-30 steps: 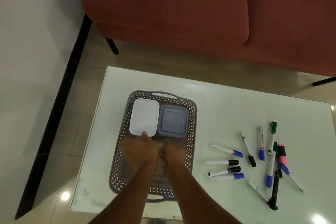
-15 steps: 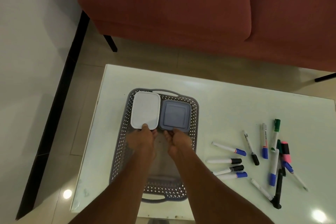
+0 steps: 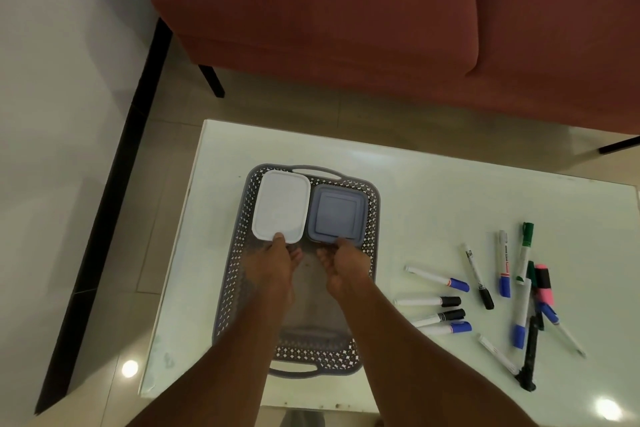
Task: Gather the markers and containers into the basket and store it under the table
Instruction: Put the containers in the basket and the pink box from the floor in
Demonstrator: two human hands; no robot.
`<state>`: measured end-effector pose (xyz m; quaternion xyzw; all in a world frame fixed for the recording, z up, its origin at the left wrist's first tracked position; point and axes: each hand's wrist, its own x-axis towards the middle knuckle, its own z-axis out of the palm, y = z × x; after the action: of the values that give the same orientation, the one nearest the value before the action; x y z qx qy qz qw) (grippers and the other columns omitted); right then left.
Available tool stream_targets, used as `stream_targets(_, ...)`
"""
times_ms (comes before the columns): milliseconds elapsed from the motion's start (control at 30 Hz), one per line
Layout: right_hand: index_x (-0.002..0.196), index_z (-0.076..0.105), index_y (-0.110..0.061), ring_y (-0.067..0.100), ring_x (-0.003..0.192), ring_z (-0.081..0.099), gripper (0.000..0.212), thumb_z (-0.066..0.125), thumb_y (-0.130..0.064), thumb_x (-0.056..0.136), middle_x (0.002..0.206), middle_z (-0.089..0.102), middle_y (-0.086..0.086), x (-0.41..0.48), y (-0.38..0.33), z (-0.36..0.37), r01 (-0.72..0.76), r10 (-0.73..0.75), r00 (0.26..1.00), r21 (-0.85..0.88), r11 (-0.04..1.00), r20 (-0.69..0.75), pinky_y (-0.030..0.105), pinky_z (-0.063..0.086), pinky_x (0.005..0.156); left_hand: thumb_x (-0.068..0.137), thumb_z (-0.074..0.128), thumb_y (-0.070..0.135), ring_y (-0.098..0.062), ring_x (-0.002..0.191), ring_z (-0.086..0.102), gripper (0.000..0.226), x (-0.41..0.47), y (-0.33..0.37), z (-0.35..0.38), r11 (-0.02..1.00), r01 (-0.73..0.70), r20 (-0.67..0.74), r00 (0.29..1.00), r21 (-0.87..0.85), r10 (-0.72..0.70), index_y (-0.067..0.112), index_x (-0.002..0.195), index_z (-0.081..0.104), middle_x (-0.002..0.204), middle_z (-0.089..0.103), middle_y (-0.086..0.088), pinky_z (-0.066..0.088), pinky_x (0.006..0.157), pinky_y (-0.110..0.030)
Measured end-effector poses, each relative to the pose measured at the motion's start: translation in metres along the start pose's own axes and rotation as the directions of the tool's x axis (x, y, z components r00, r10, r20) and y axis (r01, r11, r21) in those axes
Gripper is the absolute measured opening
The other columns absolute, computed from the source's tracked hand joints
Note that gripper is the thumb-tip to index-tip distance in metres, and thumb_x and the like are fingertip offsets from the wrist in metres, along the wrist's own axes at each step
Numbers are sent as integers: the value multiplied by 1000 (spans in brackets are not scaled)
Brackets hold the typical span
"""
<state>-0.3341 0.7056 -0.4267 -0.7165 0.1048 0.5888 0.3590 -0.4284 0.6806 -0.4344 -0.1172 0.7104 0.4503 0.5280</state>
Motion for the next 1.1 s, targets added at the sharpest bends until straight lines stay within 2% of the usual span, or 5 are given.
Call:
stream_targets(200, 82, 62, -10, 23, 60, 55, 13, 55, -18, 90, 69, 57, 9, -13, 3, -34, 158, -143, 987, -301, 940, 71, 36, 56, 63, 92, 44, 45, -31, 64, 64, 50, -21, -22, -31, 679, -364, 179, 927, 637, 329, 13, 58, 62, 62, 65, -12, 56, 67, -42)
stream_targets(300, 92, 61, -17, 25, 79, 63, 14, 49, -25, 88, 87, 67, 5, -31, 3, -68, 502, -422, 848, -739, 449, 321, 36, 55, 71, 97, 41, 37, -23, 69, 63, 37, -51, -42, -48, 126, -510, 411, 796, 851, 444, 15, 74, 59, 70, 62, -3, 48, 62, -32)
stream_targets(467, 119, 53, -17, 22, 104, 58, 25, 43, -25, 97, 111, 62, 2, -55, -11, -152, 651, -436, 622, -739, -175, 651, 36, 52, 86, 92, 40, 30, -24, 82, 64, 33, -105, -92, -39, -330, -596, 681, 615, 732, 397, 11, 102, 65, 91, 69, -7, 53, 73, -38)
stream_targets(633, 133, 47, -16, 20, 123, 48, 36, 45, -25, 98, 132, 54, 2, -56, -52, -277, 621, -523, 572, -750, -226, 632, 32, 45, 95, 91, 31, 34, -28, 89, 62, 44, -189, -152, 8, -515, -665, 841, 423, 541, 337, 10, 108, 63, 98, 67, -7, 51, 80, -41)
stream_targets(1100, 118, 53, -10, 25, 118, 47, 26, 50, -22, 95, 122, 58, 6, -40, -229, -678, 472, -666, 536, -838, -273, 519, 36, 46, 86, 98, 40, 31, -25, 104, 56, 36, -430, -396, 167, -603, -725, 943, 273, 332, 191, 10, 124, 54, 115, 62, -7, 46, 91, -41)
